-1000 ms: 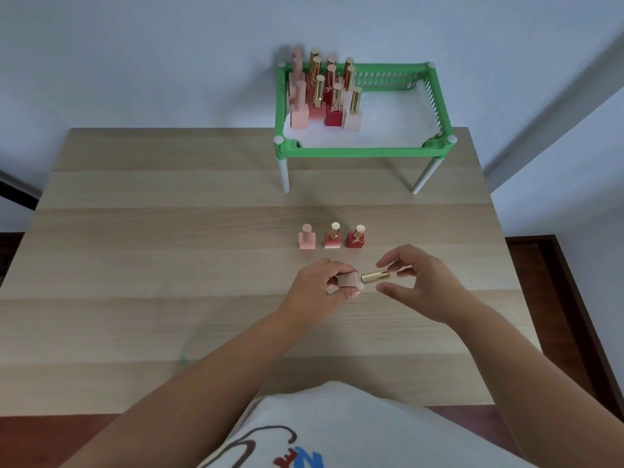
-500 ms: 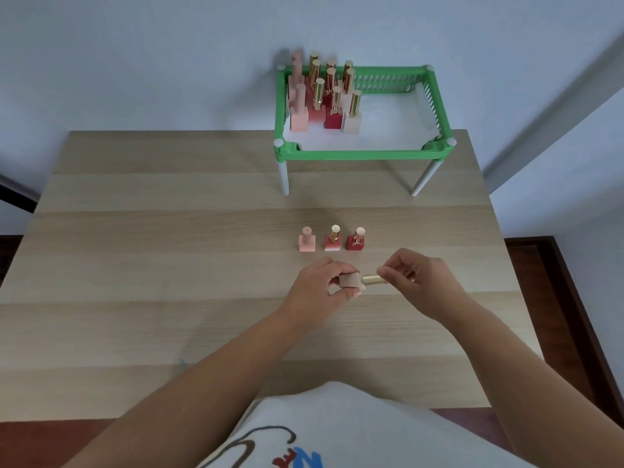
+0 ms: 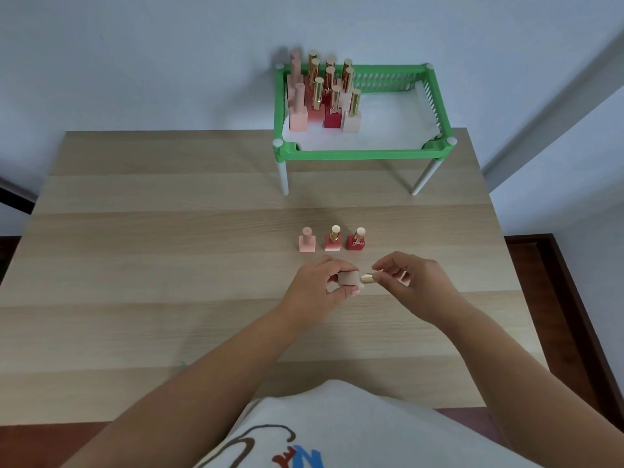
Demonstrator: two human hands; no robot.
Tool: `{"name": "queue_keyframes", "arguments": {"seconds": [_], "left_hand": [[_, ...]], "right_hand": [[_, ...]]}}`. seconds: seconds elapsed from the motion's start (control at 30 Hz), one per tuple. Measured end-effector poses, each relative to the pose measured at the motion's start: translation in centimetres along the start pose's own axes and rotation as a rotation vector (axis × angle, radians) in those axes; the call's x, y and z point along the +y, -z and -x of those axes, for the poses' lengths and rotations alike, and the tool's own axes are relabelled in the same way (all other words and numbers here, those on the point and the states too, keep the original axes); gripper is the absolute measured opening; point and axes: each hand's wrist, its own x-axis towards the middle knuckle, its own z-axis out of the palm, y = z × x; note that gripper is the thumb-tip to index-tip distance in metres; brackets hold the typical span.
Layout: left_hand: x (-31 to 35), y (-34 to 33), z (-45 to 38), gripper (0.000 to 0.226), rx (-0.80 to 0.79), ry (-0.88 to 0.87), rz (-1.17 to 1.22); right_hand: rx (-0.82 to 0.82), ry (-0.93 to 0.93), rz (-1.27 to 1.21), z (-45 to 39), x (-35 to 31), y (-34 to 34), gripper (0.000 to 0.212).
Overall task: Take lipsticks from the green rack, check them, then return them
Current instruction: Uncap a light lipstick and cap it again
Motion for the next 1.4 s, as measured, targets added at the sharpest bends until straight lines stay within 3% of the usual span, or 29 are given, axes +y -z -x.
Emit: {"name": "queue_keyframes", "arguments": {"seconds": [0.13, 0.33, 0.57, 0.73, 1.17, 1.33, 1.4], "left_hand": [[-0.15, 0.06, -0.06, 0.030, 0.006, 0.024, 0.019], [-0.04, 0.02, -0.23, 0.030, 0.013, 0.022, 0.014], [0.05, 0.04, -0.19, 0.030, 0.013, 0.004, -0.008], [0.02, -0.02, -0.21, 0.030, 0.008, 0.000, -0.011], [0.09, -0.09, -0.16, 0.030, 0.015, -0.019, -0.017], [-0.03, -0.07, -0.06, 0.030, 0.017, -0.009, -0.003], [-0.07, -0.08, -0.04, 0.030, 0.015, -0.001, 0.009]], "right_hand": [[-0.026, 0.093, 0.036, -0.08, -0.39, 0.23, 0.029], [-0.016, 0.128, 0.033, -0.29, -0.49, -0.30, 0.021], [-0.005, 0.025, 0.060, -0.28, -0.02, -0.40, 0.014], [-0.029, 0.084, 0.071, 0.04, -0.14, 0.04, 0.035], [-0.019, 0.036, 0.067, 0.03, -0.13, -0.39, 0.014], [-0.040, 0.070, 0.084, 0.29, -0.30, 0.05, 0.038], [-0.043, 0.094, 0.099, 0.32, -0.37, 0.02, 0.035]]}}
